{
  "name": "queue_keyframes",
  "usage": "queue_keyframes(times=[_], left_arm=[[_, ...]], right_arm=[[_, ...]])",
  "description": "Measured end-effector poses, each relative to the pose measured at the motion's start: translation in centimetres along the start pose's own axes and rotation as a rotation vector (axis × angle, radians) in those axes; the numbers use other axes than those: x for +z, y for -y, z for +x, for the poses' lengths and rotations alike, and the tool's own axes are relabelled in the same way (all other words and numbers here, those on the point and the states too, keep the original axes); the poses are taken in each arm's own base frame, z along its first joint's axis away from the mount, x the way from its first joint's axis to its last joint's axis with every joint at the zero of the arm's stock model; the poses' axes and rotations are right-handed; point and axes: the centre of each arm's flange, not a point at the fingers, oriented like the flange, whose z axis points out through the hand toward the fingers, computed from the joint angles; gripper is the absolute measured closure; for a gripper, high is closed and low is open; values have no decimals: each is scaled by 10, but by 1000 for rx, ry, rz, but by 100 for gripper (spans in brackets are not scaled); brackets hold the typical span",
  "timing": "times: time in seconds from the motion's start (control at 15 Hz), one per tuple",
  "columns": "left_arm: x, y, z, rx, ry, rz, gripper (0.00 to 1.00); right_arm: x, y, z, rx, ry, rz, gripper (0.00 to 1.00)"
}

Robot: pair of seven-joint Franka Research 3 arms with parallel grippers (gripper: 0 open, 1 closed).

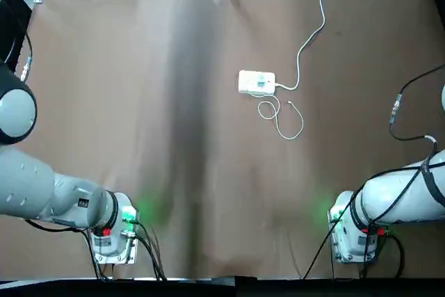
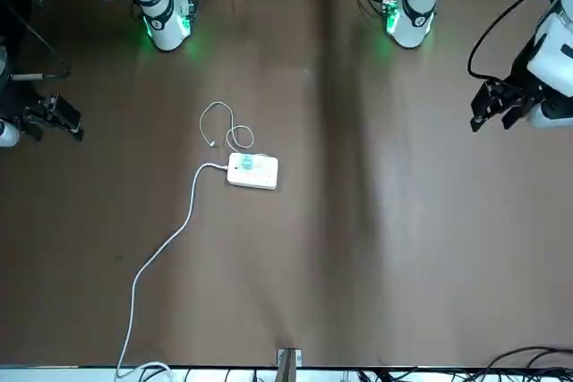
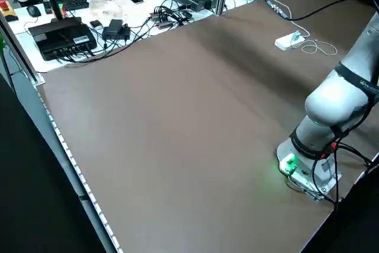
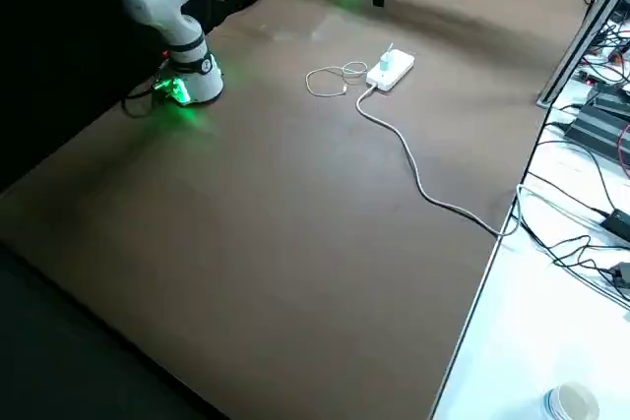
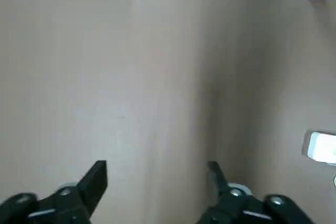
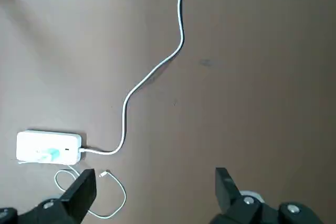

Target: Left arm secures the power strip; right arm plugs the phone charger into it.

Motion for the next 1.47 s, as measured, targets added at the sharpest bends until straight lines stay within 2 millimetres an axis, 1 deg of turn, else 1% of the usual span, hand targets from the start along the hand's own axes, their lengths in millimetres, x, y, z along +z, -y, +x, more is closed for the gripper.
queue_keyframes(times=[0.07,0.13,0.47,0.73,0.93,1.27,1.47], left_arm=[[-1,-1,-3,2,3,0,4],[-1,-2,-6,2,5,0,0],[-1,-2,-15,2,11,2,0],[1,12,-13,-24,15,4,0],[1,14,-13,-28,15,3,0],[3,23,-11,-44,16,3,0],[1,26,-11,-48,12,2,0]], right_arm=[[0,0,0,0,0,0,0],[0,0,0,-1,0,0,0],[0,2,0,-7,1,0,0],[1,7,0,-14,0,1,0],[1,7,0,-15,0,1,0],[1,5,-1,-11,5,1,0],[4,4,-4,-10,36,-2,0]])
